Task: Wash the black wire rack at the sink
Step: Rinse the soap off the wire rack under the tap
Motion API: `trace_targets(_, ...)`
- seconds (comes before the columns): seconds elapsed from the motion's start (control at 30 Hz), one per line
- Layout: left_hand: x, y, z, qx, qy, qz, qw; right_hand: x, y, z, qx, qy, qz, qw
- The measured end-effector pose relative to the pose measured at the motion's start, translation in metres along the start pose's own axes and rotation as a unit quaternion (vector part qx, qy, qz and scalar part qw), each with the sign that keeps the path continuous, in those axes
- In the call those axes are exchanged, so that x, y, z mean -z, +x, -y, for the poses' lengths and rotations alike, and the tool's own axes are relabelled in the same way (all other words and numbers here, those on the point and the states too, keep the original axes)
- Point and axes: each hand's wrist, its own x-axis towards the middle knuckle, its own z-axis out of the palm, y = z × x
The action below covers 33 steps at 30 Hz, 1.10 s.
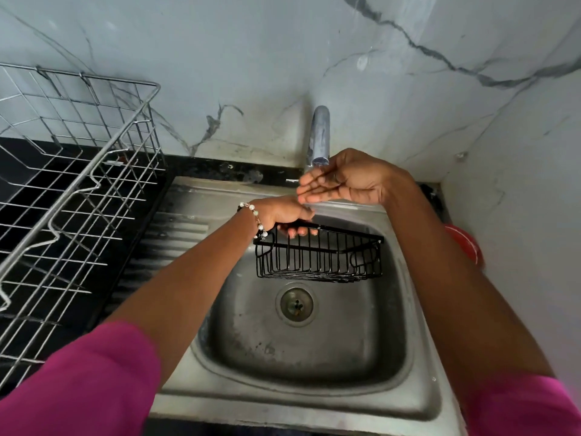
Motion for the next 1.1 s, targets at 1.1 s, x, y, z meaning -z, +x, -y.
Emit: trace_targets(1.1, 0.019, -0.012, 0.015, 0.098, -0.099, -0.073, 0.988, -0.015, 0.006, 0.006, -0.021, -0.119, -0.068, 0.99)
